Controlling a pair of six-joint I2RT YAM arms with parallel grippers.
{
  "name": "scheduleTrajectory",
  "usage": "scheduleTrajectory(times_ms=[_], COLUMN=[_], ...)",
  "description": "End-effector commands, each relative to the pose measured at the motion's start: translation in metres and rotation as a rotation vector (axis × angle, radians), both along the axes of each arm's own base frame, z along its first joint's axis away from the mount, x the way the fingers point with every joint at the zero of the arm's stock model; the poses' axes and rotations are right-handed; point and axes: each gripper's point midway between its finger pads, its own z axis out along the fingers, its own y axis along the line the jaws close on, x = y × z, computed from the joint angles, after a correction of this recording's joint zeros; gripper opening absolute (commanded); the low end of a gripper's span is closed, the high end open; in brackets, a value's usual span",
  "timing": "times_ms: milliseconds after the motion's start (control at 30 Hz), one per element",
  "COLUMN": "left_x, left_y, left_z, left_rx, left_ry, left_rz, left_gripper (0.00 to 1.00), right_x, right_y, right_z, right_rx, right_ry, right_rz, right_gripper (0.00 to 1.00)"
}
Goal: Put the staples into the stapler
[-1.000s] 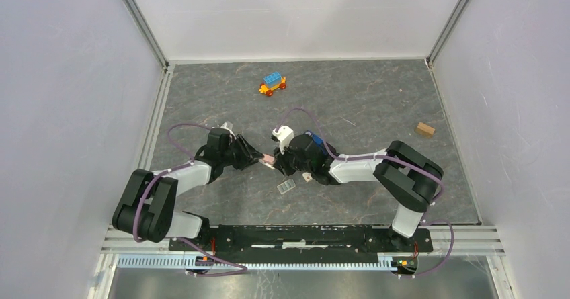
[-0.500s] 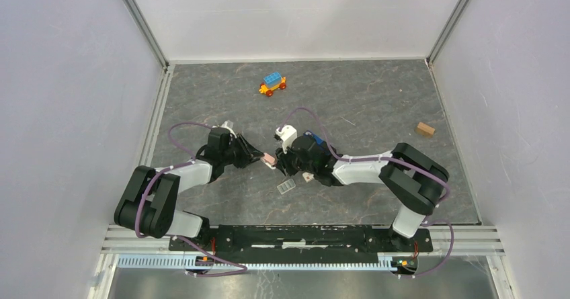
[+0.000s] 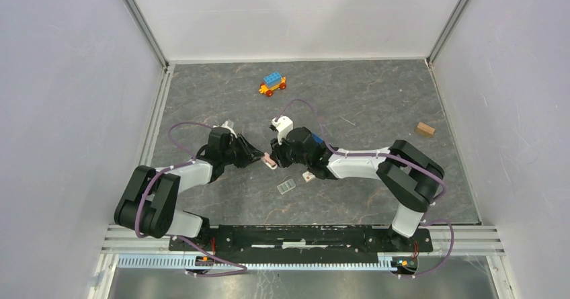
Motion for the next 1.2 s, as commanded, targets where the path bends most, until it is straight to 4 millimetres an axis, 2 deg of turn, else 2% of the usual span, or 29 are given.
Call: scheduleTrajectory(times_ms=[0,300,600,933,1000,1067,1167], left_x=[-0.001,0.0,-0.011,-0.017,-0.016,-0.009,0.009], left_y=[-0.005,-0.011,-0.007,-0.002,-0.003,-0.005,-0.007], left_z=[-0.001,0.003,-0.017,-0.032,-0.028,-0.017,0.01], left_rx=[0.012,-0.027,-0.015,0.016,0.01,0.007,0.035], left_ry=[-0.004,0.0,0.04,0.078,0.068,0.043,0.0], left_rz=[-0.039,-0.034,-0.02,-0.01,-0.012,-0.018,-0.027], left_gripper=[0.32,0.3,0.29,0.27,0.27,0.29,0.33], right_x=[0.005,-0.017,-0.04,-0.048,-0.048,-0.041,-0.018], right_y=[0.002,-0.019,-0.051,-0.058,-0.056,-0.049,-0.032], right_z=[-0.01,-0.053,-0.096,-0.117,-0.115,-0.102,-0.059], right_rx=[-0.019,-0.069,-0.154,-0.223,-0.204,-0.189,-0.144], right_ry=[0.018,0.076,0.105,0.116,0.116,0.094,0.036], right_rz=[-0.023,-0.049,-0.098,-0.102,-0.103,-0.102,-0.103], right_gripper=[0.32,0.27,0.25,0.24,0.24,0.25,0.28])
